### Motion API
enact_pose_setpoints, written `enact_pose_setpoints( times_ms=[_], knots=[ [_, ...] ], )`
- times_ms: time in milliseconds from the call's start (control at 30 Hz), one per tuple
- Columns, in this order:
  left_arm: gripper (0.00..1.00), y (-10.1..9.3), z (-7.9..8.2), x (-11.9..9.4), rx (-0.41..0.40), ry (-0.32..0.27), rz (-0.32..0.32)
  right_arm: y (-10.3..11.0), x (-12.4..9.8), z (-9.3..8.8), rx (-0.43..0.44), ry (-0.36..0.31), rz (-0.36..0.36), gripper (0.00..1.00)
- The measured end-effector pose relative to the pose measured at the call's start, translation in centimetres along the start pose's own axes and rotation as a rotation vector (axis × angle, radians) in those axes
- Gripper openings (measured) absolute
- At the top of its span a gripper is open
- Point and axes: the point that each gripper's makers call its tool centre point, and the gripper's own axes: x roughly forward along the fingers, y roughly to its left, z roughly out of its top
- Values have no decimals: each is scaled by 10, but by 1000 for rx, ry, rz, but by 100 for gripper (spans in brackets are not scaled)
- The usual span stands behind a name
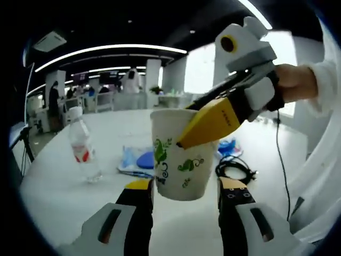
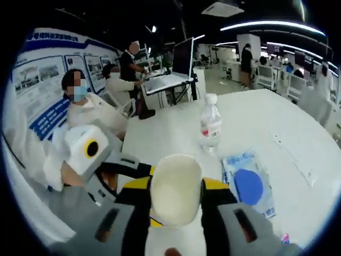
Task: Arrange the tabletop items into an orderly group along one side of the table until the central work area is clear of visible clutter.
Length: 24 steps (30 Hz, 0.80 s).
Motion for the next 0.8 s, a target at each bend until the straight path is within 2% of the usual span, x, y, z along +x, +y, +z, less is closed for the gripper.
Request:
enact_pose_setpoints(
  times_ms=[67, 167, 267, 333, 400, 467, 567, 667, 800],
  knots=[
    [59, 6, -3, -4, -17, 13, 29, 1, 2, 1, -34, 9, -17, 35],
    [62, 13, -4, -12, -41, 7, 59, -3, 8, 0, -28, 22, -43, 35],
    [64, 23, -16, -18, -98, 43, 100, -8, 18, 0, -57, 17, -70, 36],
    [70, 33, -24, -24, -135, 60, 153, -11, 26, 1, -68, 17, -84, 36],
    [76, 41, -35, -28, -192, 106, 188, -14, 34, 2, -92, 23, -95, 37],
    [78, 51, -43, -30, -229, 131, 229, -16, 42, 2, -98, 35, -97, 37],
    [80, 58, -47, -30, -253, 145, 253, -18, 54, 1, -105, 55, -99, 37],
    [81, 62, -46, -31, -237, 142, 269, -22, 63, 5, -134, 59, -104, 37],
    [78, 60, -47, -28, -265, 140, 251, -28, 78, 11, -161, 70, -113, 38]
  ],
)
